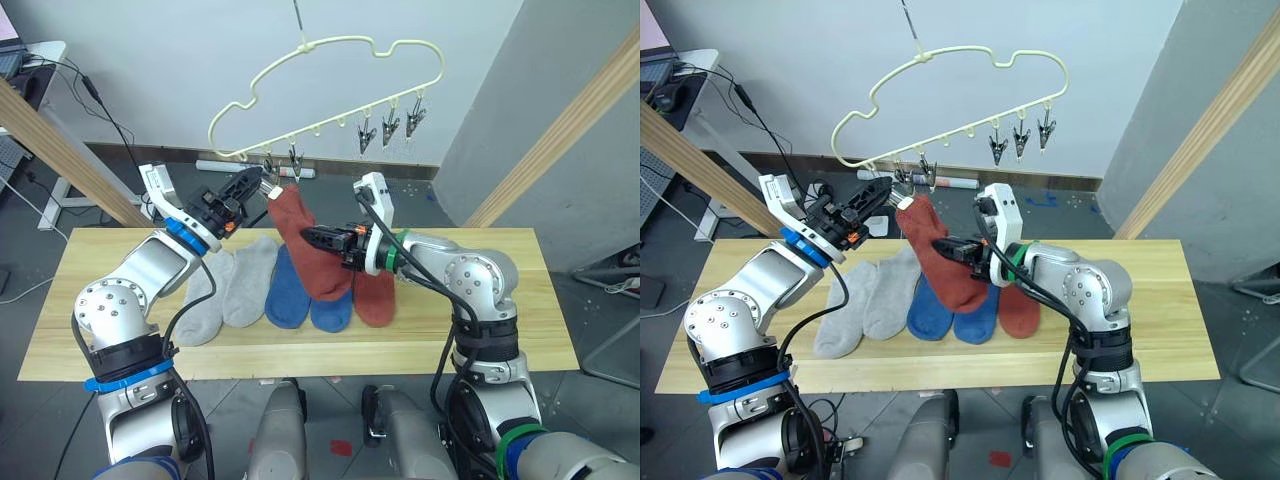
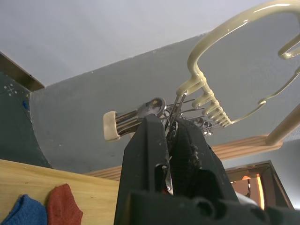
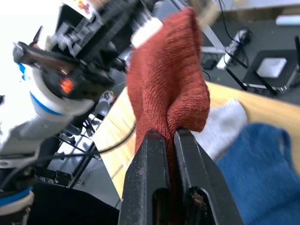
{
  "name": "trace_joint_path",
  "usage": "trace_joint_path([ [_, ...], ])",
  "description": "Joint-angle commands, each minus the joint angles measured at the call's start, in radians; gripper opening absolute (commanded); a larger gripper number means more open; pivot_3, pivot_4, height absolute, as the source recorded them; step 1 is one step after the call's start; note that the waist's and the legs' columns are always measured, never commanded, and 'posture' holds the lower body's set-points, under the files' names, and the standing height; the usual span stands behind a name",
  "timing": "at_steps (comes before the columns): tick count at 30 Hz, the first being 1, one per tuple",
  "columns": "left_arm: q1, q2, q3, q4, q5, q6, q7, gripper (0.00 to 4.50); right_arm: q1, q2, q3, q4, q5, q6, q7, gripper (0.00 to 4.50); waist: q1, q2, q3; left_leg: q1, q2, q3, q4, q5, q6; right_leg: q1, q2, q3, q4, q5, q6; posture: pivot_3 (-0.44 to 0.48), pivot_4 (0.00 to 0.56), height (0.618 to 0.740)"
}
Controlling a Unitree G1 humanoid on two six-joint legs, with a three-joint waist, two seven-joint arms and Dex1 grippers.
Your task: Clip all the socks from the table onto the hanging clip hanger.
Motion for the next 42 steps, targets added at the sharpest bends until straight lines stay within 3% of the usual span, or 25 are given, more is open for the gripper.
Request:
trace_joint_path([
  [1, 0.010, 0.014, -0.010, -0.040, -0.016, -0.007, -0.010, 0.08, -0.023, 0.018, -0.006, 0.003, 0.024, -0.023, -0.004, 0.02, 0.000, 0.000, 0.000, 0.000, 0.000, 0.000, 0.000, 0.000, 0.000, 0.000, 0.000, 0.000, 0.000, 0.000, 0.000, 0.214, 0.330, 0.740],
  [6, 0.018, 0.015, -0.015, -0.060, -0.001, -0.035, -0.027, 0.08, -0.035, 0.024, 0.004, 0.029, 0.018, -0.044, -0.005, 0.02, 0.001, 0.000, 0.000, 0.000, 0.000, 0.000, 0.000, 0.000, 0.000, 0.000, 0.000, 0.000, 0.000, 0.000, 0.000, 0.220, 0.329, 0.740],
  [15, 0.042, 0.042, -0.031, -0.086, 0.031, -0.066, -0.043, 2.94, -0.042, 0.052, 0.035, 0.080, -0.003, -0.098, -0.018, 0.00, 0.002, 0.000, 0.000, 0.000, 0.000, 0.000, 0.000, 0.000, 0.000, 0.000, 0.000, 0.000, 0.000, 0.000, 0.000, 0.224, 0.328, 0.740],
  [22, 0.096, 0.118, -0.073, -0.149, 0.115, -0.083, -0.126, 2.94, -0.026, 0.201, 0.030, 0.184, 0.000, -0.145, -0.109, 0.00, 0.001, 0.000, 0.000, 0.000, 0.001, 0.000, -0.001, 0.000, 0.000, -0.001, 0.001, 0.000, 0.000, 0.000, 0.000, 0.225, 0.323, 0.740],
  [27, 0.134, 0.154, -0.112, -0.208, 0.194, -0.115, -0.169, 2.96, -0.025, 0.242, 0.006, 0.242, 0.035, -0.173, -0.169, 1.47, 0.013, 0.000, 0.000, -0.001, 0.000, 0.000, -0.001, 0.000, 0.000, -0.001, 0.000, 0.000, 0.000, 0.000, 0.000, 0.243, 0.320, 0.740],
  [35, 0.192, 0.143, -0.154, -0.284, 0.281, -0.166, -0.186, 2.96, 0.072, 0.131, 0.082, 0.171, 0.005, -0.177, -0.157, 4.29, 0.023, 0.000, 0.000, -0.001, 0.001, 0.000, -0.002, -0.001, 0.002, -0.001, 0.001, 0.000, -0.001, 0.000, 0.000, 0.247, 0.318, 0.740],
  [38, 0.204, 0.142, -0.192, -0.302, 0.352, -0.209, -0.196, 2.96, 0.117, 0.028, 0.164, 0.095, -0.069, -0.231, -0.109, 4.45, 0.023, 0.000, 0.000, -0.001, 0.001, 0.000, -0.002, -0.001, 0.002, -0.001, 0.001, 0.000, -0.001, 0.000, 0.000, 0.238, 0.311, 0.740],
  [42, 0.184, 0.142, -0.289, -0.287, 0.585, -0.389, -0.207, 2.96, 0.177, -0.114, 0.244, -0.016, -0.188, -0.375, -0.054, 4.45, 0.030, 0.000, 0.000, -0.001, -0.001, 0.000, -0.001, -0.001, 0.002, -0.001, 0.003, 0.000, -0.001, 0.000, 0.000, 0.231, 0.308, 0.740],
])
